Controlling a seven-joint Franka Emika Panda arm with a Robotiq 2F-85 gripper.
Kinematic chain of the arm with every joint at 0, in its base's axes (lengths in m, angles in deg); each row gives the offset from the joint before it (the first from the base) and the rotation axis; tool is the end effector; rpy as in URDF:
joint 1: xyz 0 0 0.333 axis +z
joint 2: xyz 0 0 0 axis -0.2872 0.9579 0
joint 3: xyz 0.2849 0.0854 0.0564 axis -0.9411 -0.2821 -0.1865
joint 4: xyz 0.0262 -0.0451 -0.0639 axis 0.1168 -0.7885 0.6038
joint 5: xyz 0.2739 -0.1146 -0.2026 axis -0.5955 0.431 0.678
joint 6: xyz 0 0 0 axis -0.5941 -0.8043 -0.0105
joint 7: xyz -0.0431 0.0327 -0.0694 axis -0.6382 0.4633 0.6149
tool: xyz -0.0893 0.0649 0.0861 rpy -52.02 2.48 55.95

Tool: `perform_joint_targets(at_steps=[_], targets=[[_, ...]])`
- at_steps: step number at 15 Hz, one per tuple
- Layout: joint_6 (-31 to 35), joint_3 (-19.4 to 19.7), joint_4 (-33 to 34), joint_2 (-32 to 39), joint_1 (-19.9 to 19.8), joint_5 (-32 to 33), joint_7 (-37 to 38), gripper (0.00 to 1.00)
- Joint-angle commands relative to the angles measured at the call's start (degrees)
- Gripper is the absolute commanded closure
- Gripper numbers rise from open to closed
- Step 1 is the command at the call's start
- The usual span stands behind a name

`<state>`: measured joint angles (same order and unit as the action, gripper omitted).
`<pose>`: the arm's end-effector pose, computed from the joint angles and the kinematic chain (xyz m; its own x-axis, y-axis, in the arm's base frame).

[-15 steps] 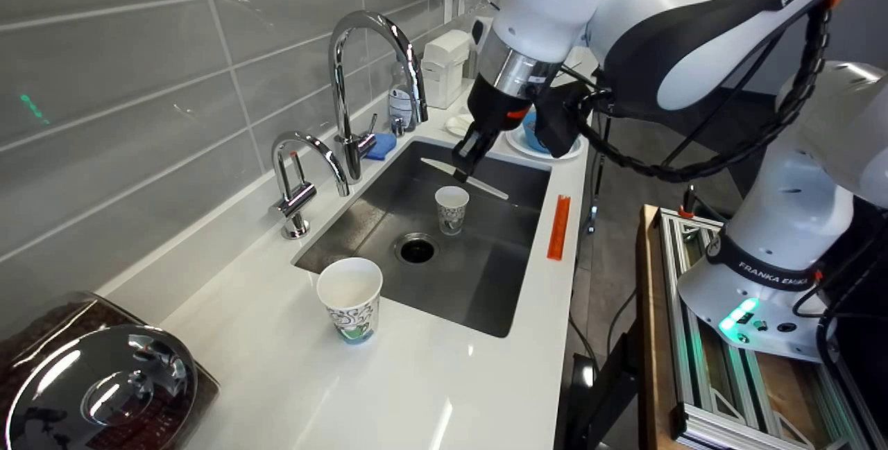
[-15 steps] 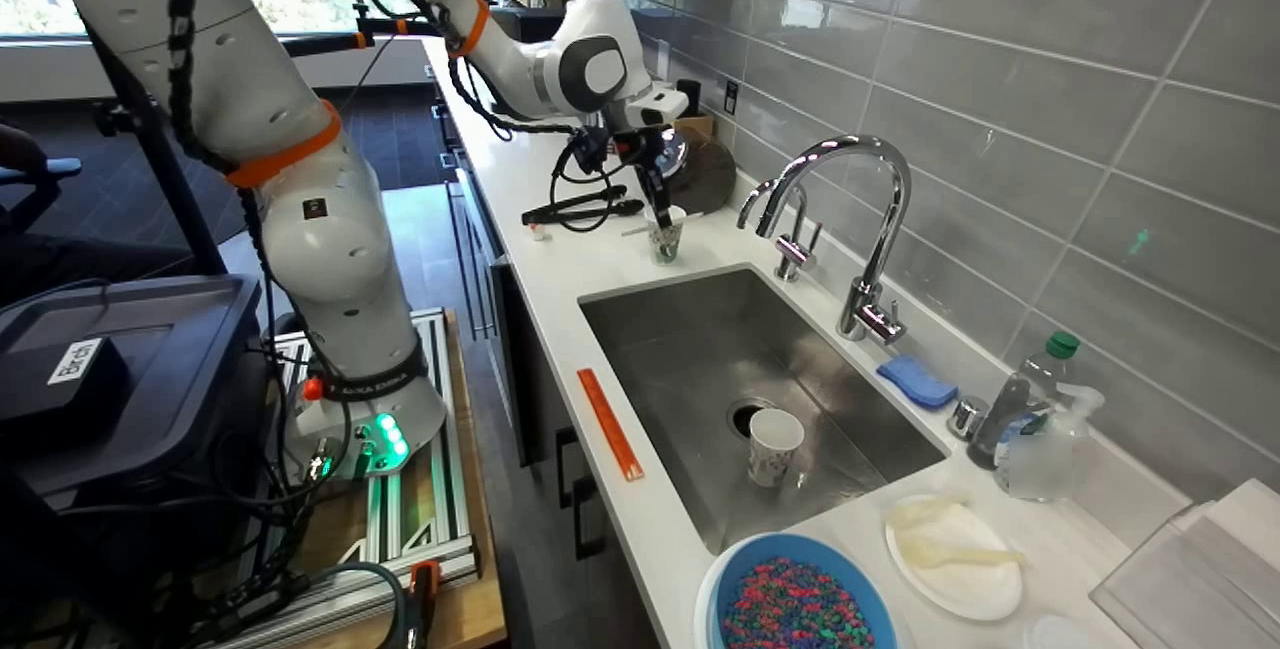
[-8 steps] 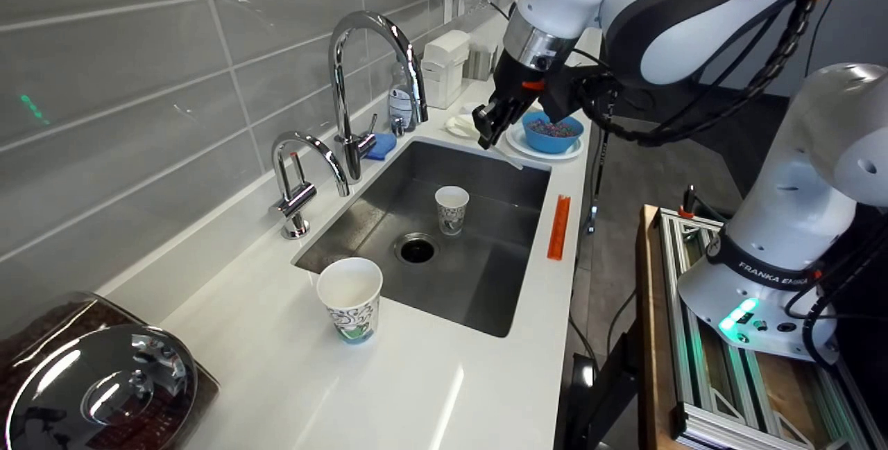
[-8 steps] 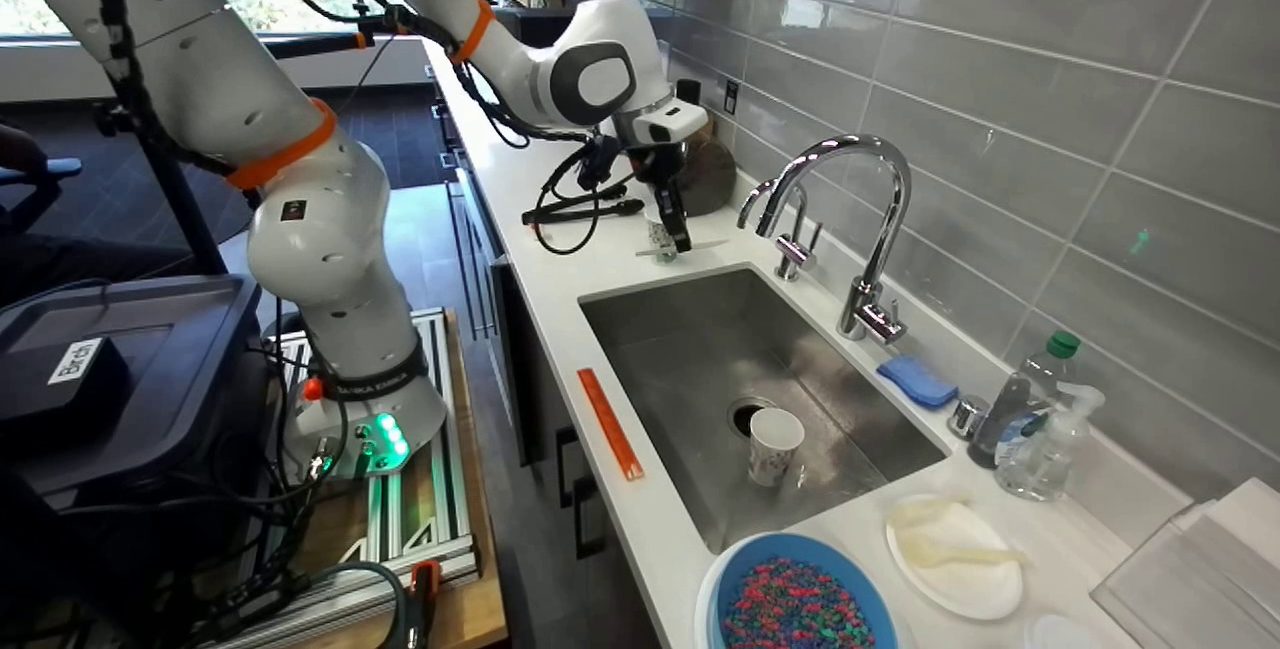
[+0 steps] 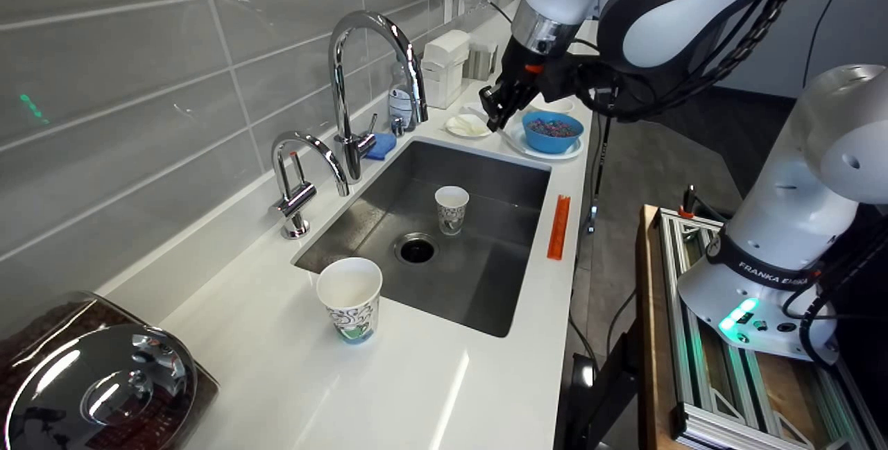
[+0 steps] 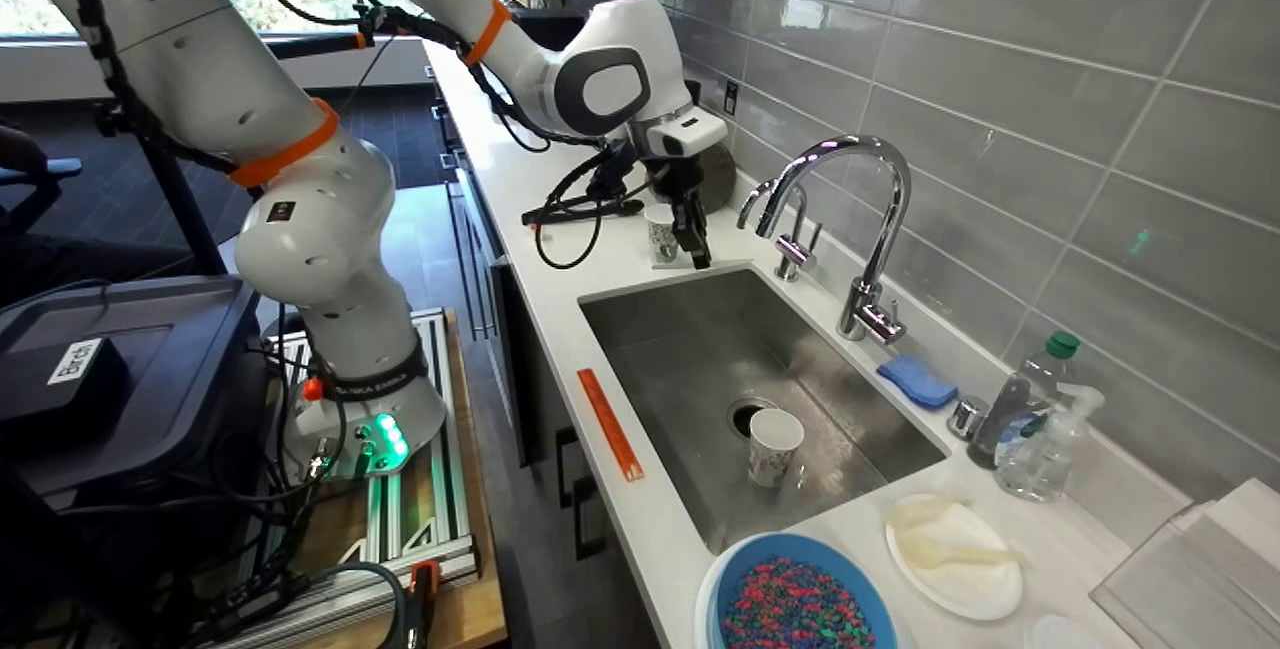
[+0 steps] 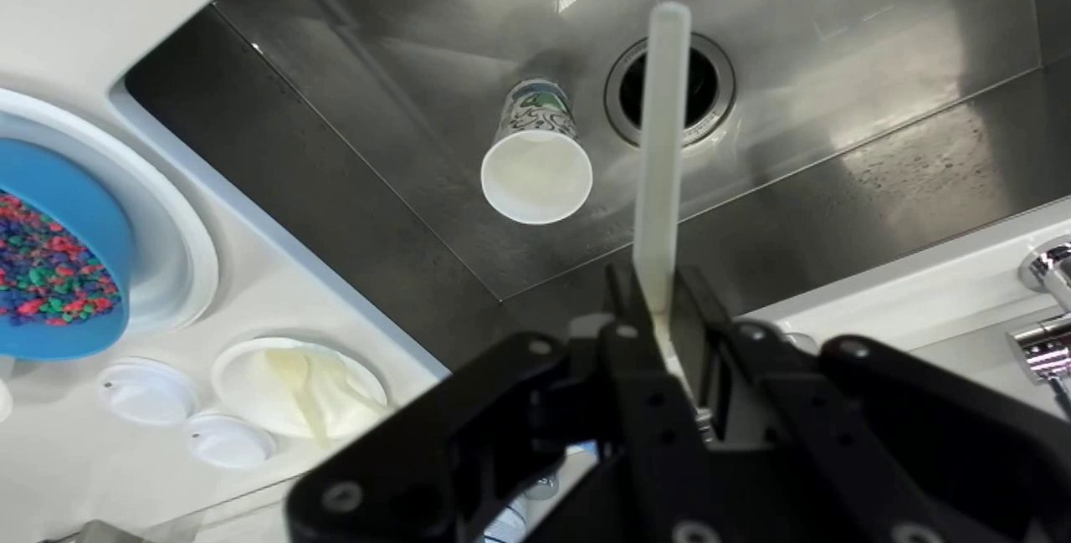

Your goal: Pick up the plastic knife and put it on the white plate on the right

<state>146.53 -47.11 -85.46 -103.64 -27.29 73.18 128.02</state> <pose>0.3902 -0.0107 0.3578 0.8048 -0.4535 0.3828 -0.5013 -0.8648 0.0295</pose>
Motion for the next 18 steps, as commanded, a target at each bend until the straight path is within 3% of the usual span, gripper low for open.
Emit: perform_joint_targets(at_steps=[1,2,3,10,13,18], targets=[[-0.06,-0.64,-0.01,-0.15,-0.59,-0.69,-0.54,0.85],[-0.06,-0.64,-0.02,-0.17,-0.59,-0.71,-0.54,0.85],[-0.27,-0.72,0.79,0.45,-1.74,-0.47,0.93,0.96],[-0.04,5.11,14.36,12.2,-12.83,1.84,6.61,0.96],[0.3,7.87,20.46,19.26,-12.08,4.04,4.32,0.96],[0.65,13.28,27.45,29.51,-6.65,2.96,-5.18,0.96]])
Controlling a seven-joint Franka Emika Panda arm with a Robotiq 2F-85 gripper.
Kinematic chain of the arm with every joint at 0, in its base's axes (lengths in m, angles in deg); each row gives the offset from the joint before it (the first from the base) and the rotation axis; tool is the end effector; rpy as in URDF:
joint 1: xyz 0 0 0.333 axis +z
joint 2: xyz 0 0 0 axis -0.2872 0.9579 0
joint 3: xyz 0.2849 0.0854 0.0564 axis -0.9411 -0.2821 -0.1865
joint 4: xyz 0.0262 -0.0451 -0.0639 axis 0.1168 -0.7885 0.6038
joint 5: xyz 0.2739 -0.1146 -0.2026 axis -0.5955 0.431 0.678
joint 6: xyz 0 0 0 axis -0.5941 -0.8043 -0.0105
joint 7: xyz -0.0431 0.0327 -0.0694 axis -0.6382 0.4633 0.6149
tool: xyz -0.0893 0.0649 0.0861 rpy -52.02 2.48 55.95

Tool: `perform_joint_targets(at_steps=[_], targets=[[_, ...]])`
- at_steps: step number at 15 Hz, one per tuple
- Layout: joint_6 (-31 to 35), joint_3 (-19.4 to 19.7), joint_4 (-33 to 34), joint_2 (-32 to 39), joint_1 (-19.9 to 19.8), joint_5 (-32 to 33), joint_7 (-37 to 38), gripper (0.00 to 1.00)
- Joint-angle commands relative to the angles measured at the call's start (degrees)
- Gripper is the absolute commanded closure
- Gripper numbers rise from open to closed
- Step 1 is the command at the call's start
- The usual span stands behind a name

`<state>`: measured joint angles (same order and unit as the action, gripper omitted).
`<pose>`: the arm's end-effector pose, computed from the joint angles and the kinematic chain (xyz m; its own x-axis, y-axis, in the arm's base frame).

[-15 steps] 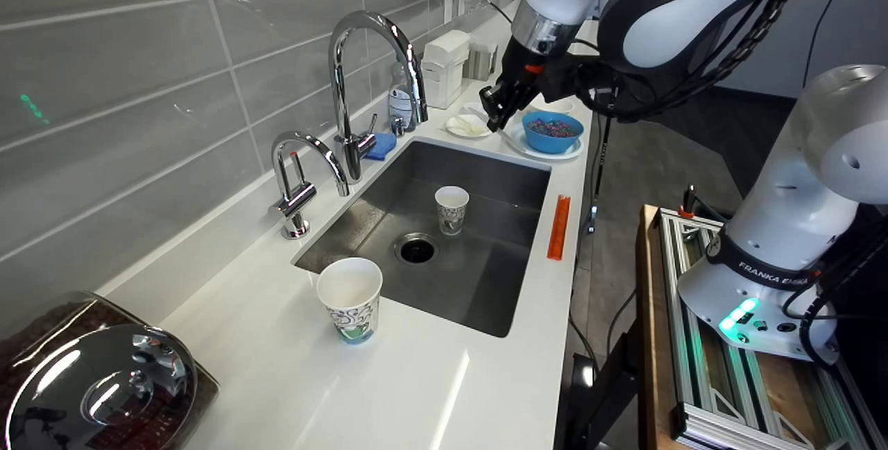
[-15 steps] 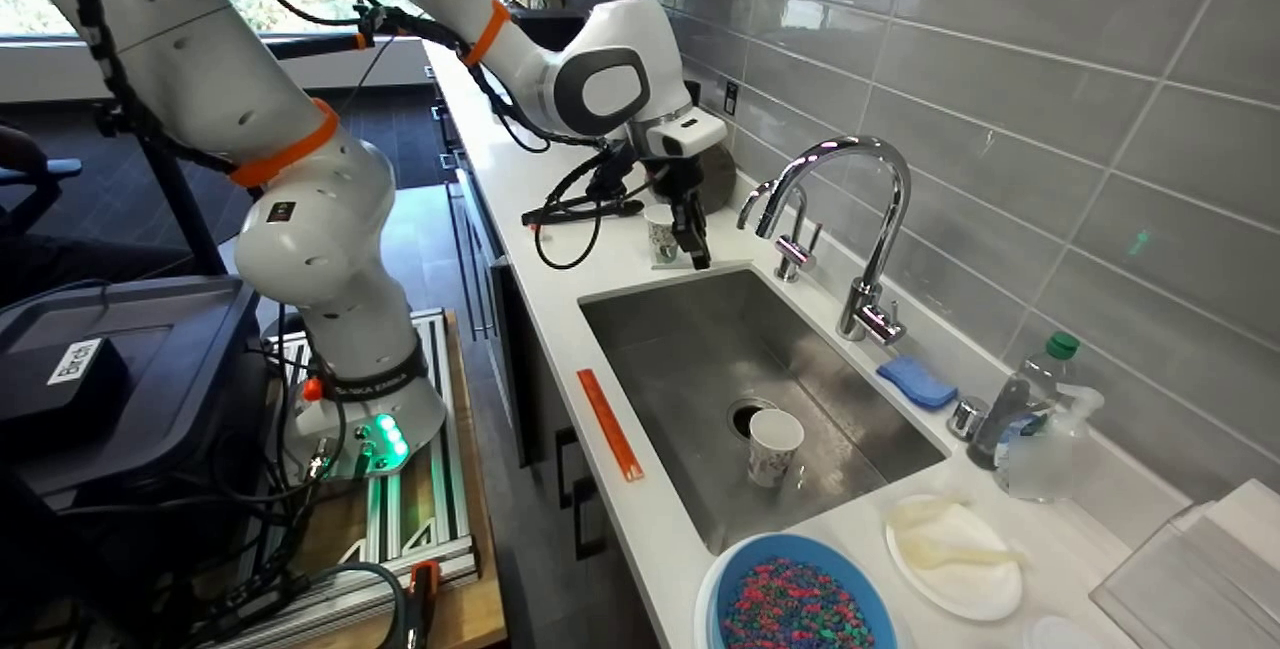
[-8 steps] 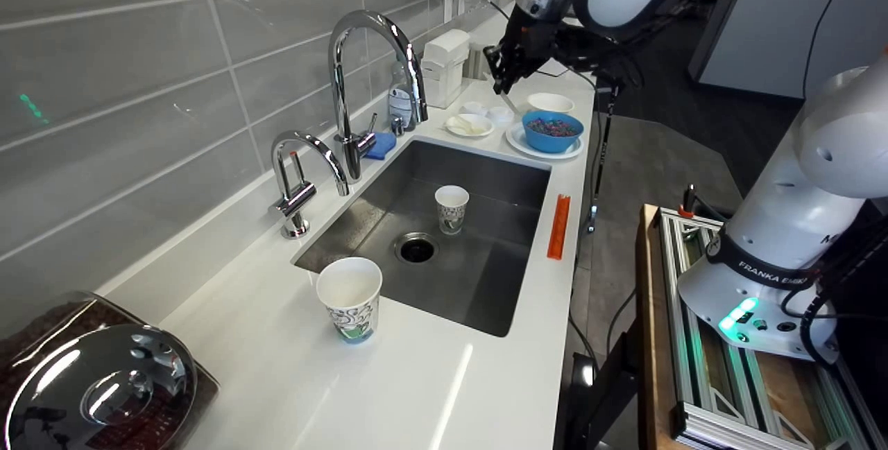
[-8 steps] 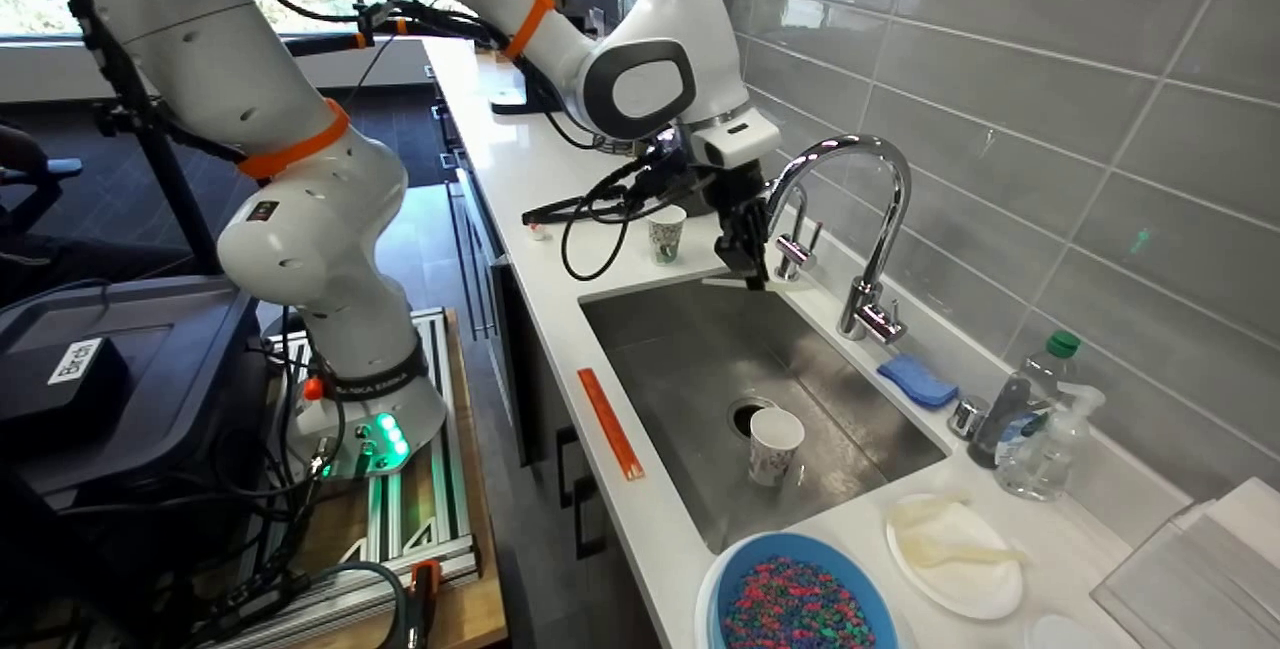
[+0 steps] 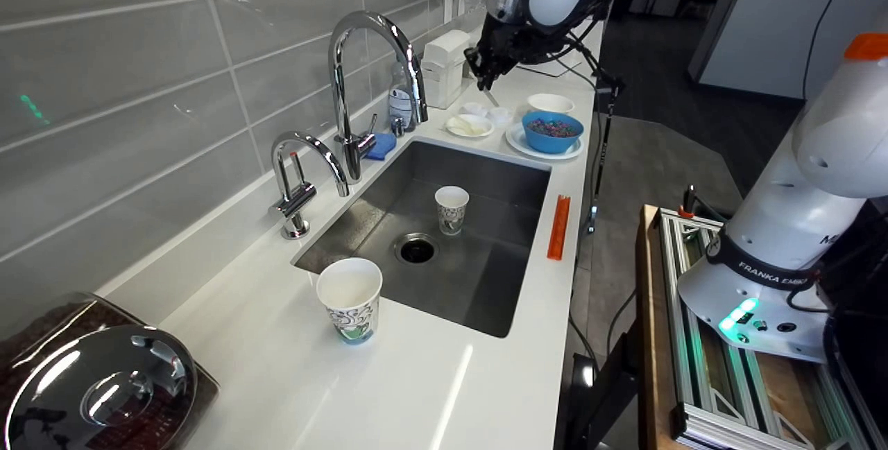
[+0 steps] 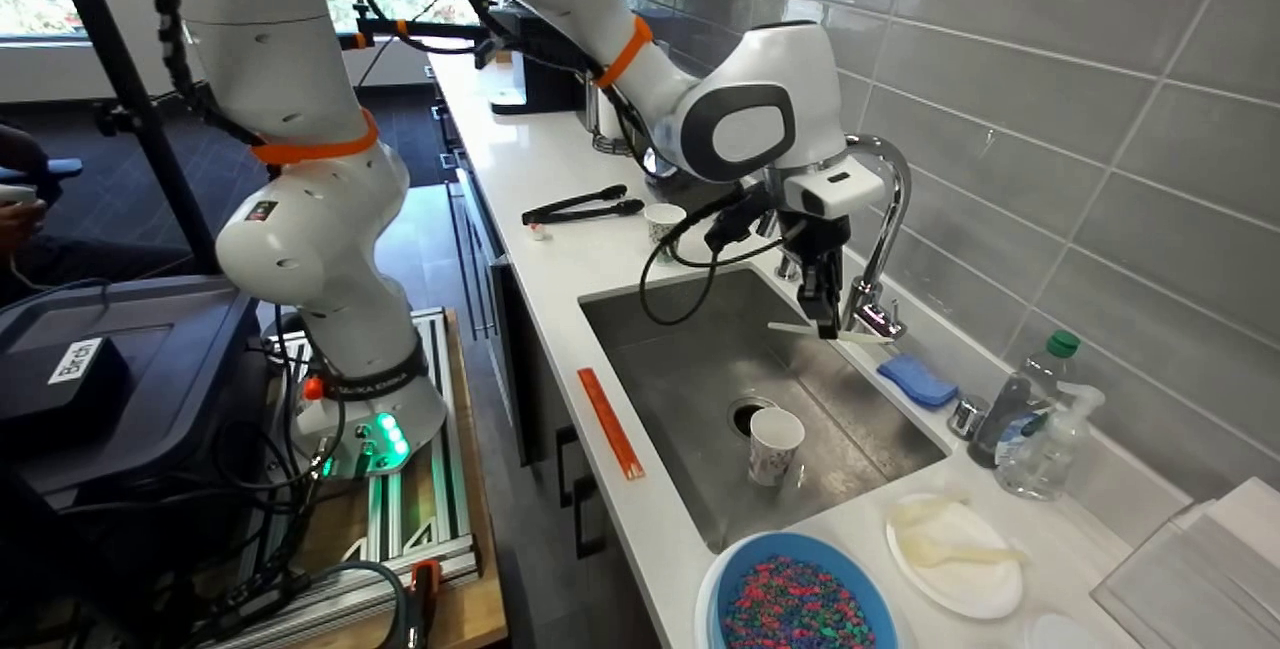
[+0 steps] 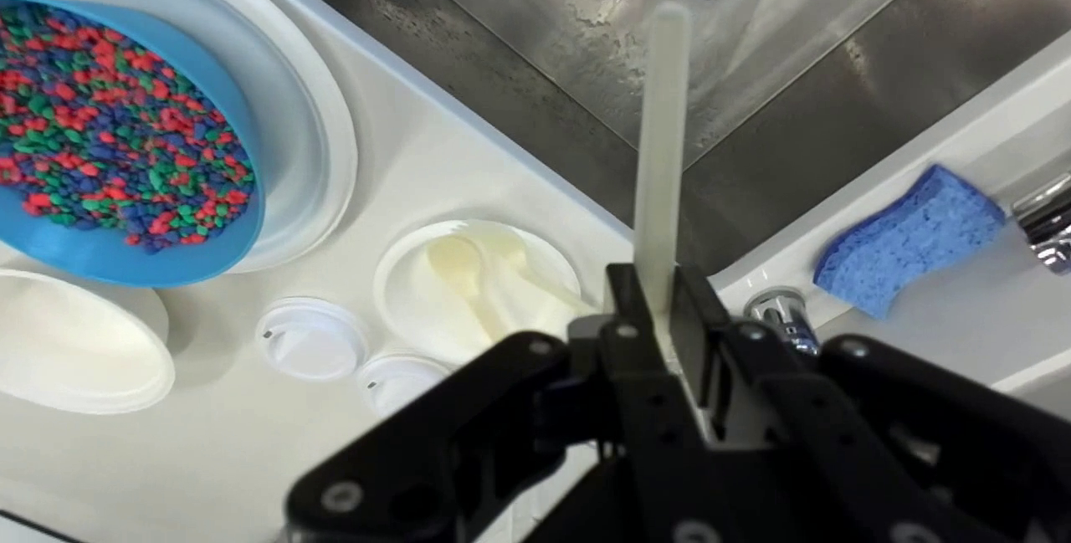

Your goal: Pick up the plastic knife and put it on the white plate on the right

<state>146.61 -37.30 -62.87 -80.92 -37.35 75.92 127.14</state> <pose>0.4793 -0.1832 0.3542 0.6412 -0.6712 0.3719 -0.7246 -0.6891 0.0057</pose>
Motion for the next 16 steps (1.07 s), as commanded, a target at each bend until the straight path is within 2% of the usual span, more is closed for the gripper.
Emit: perform_joint_targets(at_steps=[1,6,7,8,16], targets=[[0.51,4.57,6.04,8.5,4.23,-0.4,-6.12,0.96],[-0.68,9.29,11.88,16.1,6.1,-7.13,-14.92,0.96],[0.08,10.45,8.7,12.71,7.97,-5.19,-12.27,0.85],[0.04,11.04,9.73,14.02,7.92,-6.46,-13.86,0.85],[0.05,11.49,11.42,15.77,8.16,-7.42,-14.97,0.85]])
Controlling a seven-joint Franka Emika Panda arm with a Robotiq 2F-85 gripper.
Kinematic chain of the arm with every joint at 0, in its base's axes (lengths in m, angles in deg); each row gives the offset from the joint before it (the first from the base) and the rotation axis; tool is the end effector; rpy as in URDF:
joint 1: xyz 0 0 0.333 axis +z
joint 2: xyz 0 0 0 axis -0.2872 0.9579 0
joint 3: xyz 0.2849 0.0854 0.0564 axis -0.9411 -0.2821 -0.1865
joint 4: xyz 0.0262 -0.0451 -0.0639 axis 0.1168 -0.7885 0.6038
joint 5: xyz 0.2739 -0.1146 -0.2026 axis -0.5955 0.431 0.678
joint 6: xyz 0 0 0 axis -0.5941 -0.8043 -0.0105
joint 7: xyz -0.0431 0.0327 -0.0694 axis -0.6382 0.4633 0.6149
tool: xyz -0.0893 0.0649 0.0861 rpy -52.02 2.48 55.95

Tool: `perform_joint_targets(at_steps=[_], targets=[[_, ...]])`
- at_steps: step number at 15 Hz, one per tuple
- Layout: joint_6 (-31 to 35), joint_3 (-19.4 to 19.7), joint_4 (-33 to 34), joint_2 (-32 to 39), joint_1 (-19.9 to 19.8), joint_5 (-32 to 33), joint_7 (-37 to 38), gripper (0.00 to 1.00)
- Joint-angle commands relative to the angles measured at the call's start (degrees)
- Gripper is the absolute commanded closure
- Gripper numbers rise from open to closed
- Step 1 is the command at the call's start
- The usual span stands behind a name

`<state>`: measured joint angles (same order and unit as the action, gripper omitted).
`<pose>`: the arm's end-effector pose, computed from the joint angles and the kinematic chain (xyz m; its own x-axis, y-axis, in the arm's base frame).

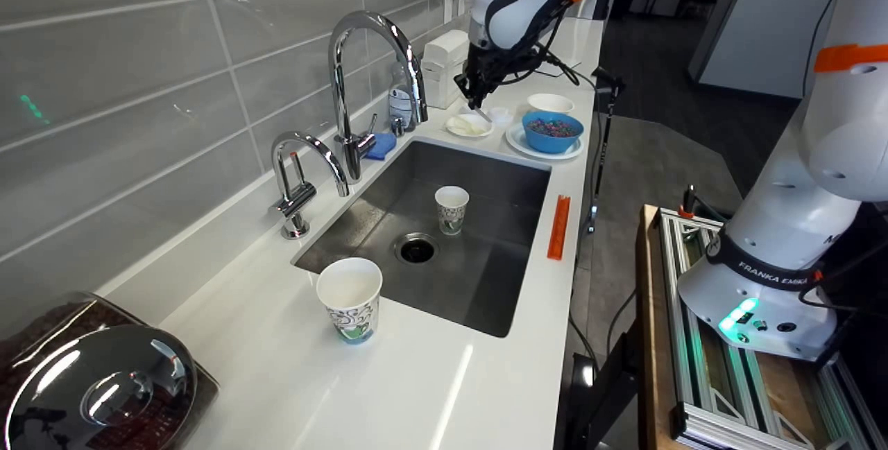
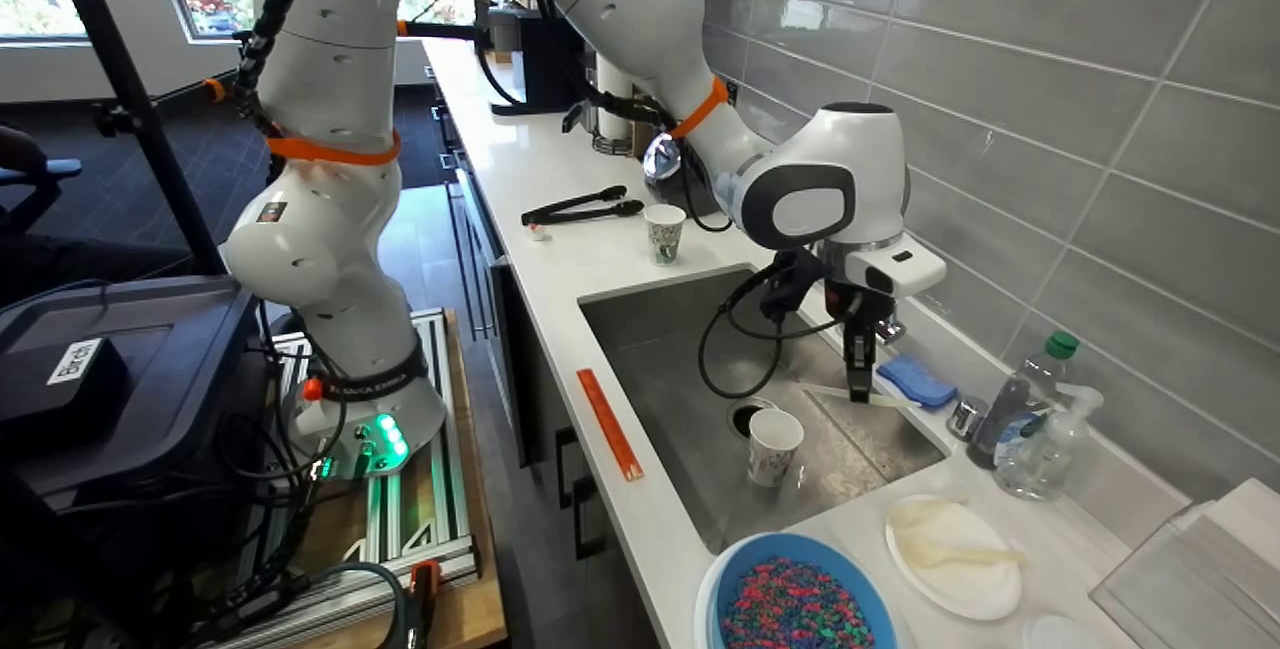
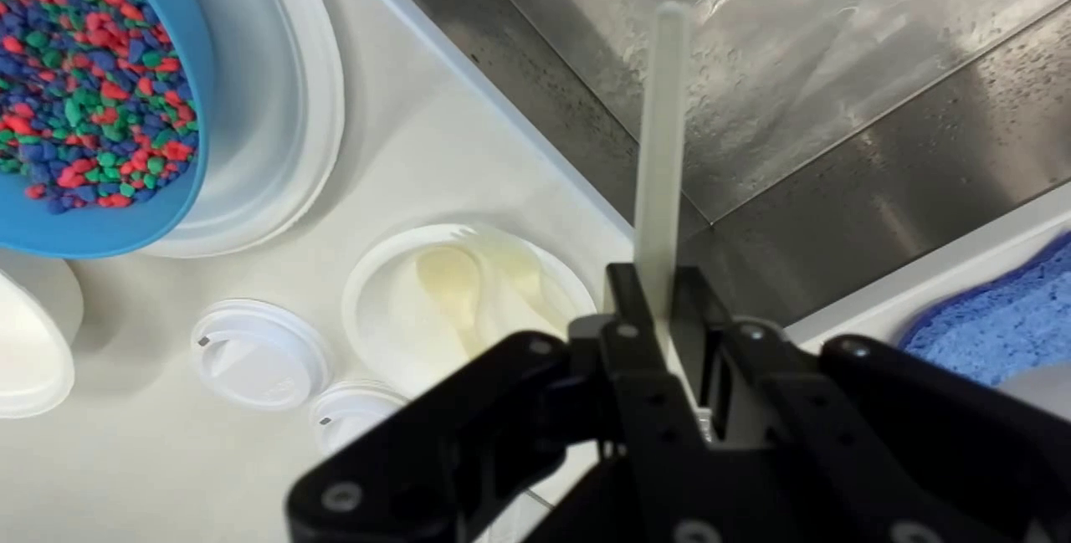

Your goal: Pick up the plastic knife and put it on the white plate on the right

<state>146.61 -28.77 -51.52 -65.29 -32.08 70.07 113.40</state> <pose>0.5203 -0.2338 0.2929 0.7429 -0.6041 0.2882 -0.6472 -0.7583 0.0788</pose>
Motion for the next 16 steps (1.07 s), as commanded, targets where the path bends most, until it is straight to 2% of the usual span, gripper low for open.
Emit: perform_joint_targets(at_steps=[1,2,5,12,16], targets=[[0.05,2.97,0.07,0.13,2.89,-1.56,-1.23,0.85],[0.05,2.97,0.08,0.13,2.89,-1.56,-1.23,0.96],[-1.26,5.66,4.72,3.49,3.32,0.2,-1.75,0.96],[-6.64,4.06,15.22,11.18,-1.81,-8.37,-22.8,0.96],[-8.0,3.71,19.91,15.05,-3.84,-8.85,-31.13,0.96]])
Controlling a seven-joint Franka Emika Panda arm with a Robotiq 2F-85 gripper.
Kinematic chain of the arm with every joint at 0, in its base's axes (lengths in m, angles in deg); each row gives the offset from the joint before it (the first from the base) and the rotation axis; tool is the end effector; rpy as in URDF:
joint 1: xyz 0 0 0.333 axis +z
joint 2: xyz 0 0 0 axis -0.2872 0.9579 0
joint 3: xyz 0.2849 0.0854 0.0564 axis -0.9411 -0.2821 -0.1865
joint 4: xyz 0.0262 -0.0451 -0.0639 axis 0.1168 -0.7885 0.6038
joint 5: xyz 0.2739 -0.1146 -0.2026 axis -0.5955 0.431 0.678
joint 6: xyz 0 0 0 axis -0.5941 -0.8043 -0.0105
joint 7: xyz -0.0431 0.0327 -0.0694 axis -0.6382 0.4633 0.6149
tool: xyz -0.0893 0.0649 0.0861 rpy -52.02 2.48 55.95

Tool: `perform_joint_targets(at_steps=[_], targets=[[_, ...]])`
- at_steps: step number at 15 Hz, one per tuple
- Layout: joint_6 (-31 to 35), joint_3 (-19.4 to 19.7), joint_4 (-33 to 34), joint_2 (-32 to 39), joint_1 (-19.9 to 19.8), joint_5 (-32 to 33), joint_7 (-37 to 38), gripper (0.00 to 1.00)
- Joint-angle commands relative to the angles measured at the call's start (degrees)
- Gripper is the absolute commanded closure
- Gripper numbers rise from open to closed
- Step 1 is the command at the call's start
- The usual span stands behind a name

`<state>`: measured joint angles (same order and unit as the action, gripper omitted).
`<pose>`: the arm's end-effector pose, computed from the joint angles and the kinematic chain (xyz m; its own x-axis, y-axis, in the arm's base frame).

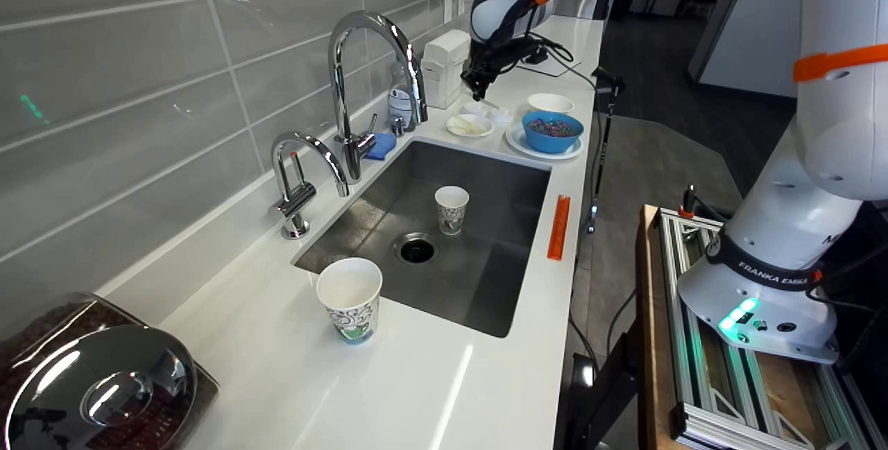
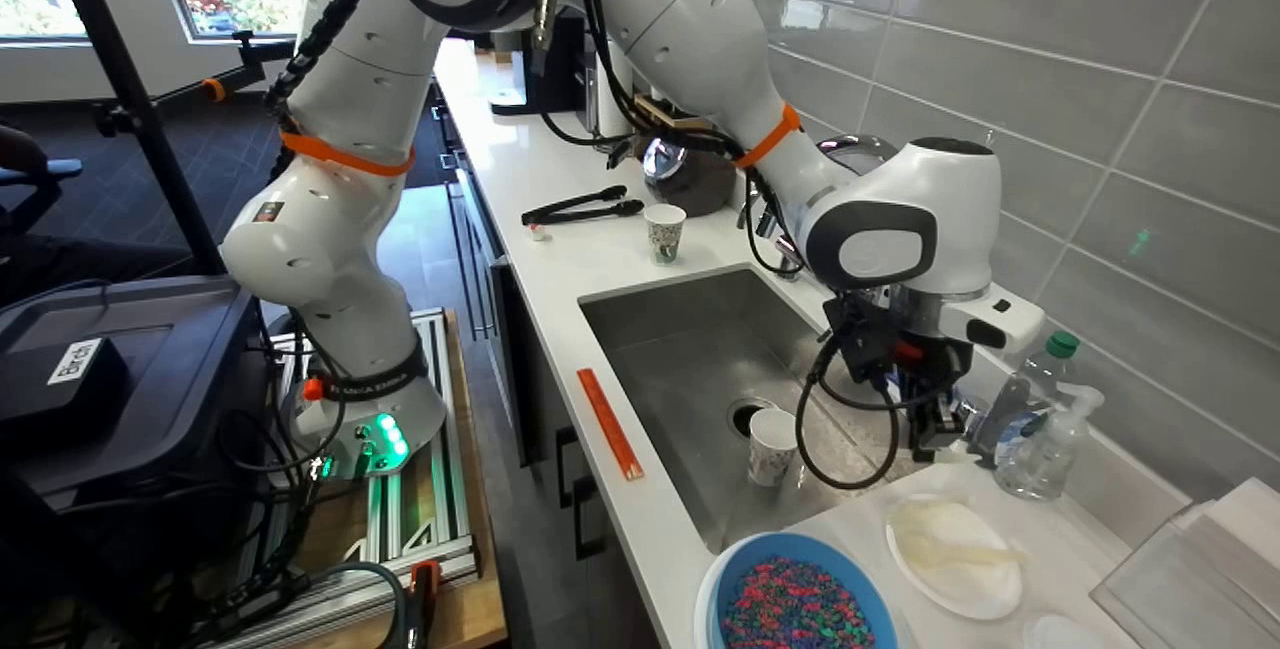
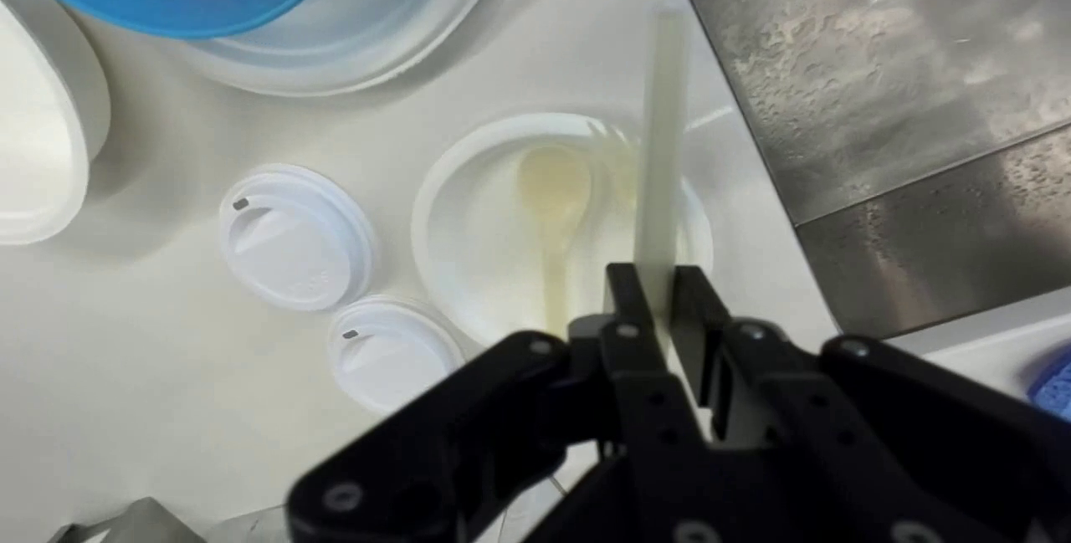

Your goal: Pick up the plastic knife and put it on the white plate on the right

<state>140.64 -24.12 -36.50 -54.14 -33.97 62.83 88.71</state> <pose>0.5434 -0.3187 0.2804 0.8821 -0.4208 0.2116 -0.4581 -0.8710 0.1775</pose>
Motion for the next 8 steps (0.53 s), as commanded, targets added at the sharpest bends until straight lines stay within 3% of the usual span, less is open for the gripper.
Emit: perform_joint_targets(at_steps=[1,8], targets=[[-1.82,-1.14,5.76,4.79,-2.5,-1.62,-8.2,0.96],[-2.3,-3.91,11.94,11.08,-6.48,-5.08,-14.96,0.96]])
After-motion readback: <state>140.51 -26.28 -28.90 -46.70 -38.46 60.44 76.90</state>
